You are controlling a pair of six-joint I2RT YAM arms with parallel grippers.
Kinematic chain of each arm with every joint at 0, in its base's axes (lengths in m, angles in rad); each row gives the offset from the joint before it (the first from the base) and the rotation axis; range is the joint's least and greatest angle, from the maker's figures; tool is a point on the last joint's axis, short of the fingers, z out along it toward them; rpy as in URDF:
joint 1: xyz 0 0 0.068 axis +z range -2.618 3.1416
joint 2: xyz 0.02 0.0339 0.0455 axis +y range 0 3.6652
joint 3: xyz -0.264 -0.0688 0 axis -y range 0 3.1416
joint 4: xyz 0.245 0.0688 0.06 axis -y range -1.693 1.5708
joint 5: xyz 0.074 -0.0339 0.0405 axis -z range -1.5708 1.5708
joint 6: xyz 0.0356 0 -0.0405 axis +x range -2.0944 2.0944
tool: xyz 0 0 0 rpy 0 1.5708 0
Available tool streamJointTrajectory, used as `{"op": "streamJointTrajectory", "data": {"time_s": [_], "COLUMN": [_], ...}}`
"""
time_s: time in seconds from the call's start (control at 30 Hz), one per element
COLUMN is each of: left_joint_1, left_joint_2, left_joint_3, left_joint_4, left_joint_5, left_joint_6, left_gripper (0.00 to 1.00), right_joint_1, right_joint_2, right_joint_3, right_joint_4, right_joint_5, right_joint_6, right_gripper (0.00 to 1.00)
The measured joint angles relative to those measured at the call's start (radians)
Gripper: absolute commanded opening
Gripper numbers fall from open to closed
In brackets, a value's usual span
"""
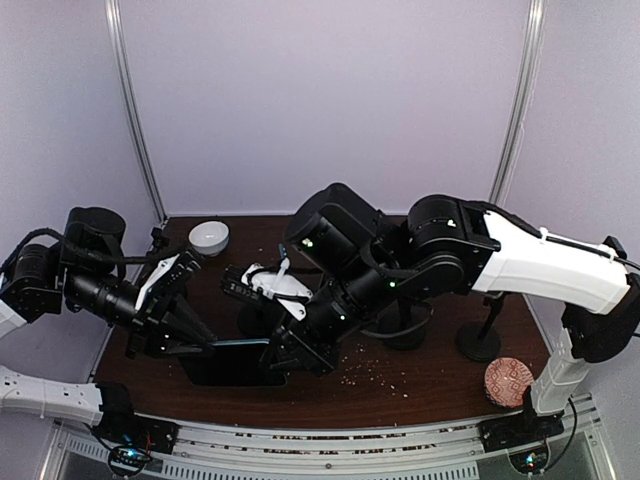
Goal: Remove the phone from the phone stand
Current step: Pass from the right arm to the left
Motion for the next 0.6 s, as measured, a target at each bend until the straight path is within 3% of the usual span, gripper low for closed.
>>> {"op": "streamJointTrajectory", "data": {"time_s": [0.07,0.5,0.6], "left_joint_1": [-0.005,-0.017,-0.022], "left_joint_2": [0.000,-0.011,-0.014], "left_joint_3": [-0.002,-0.008,-0.008], "left_joint_4": [0.000,0.002,0.012], "left_joint_5": [0.015,0.001,-0.032], "left_joint_6": [0.006,0.016,0.011], "left_gripper": [0.00,0.00,0.00], "right_joint_1": [0.000,0.000,-0.001], "right_joint_2": [0.000,-0.005,-0.019], "right_joint_3": [0.001,-0.007,-0.031], "right_joint_4": [-0.004,0.005,0.029], "right_joint_5": [0.000,0.055,0.082], "right_joint_6": [-0.013,-0.043,-0.042], "right_gripper": [0.00,0.00,0.14]}}
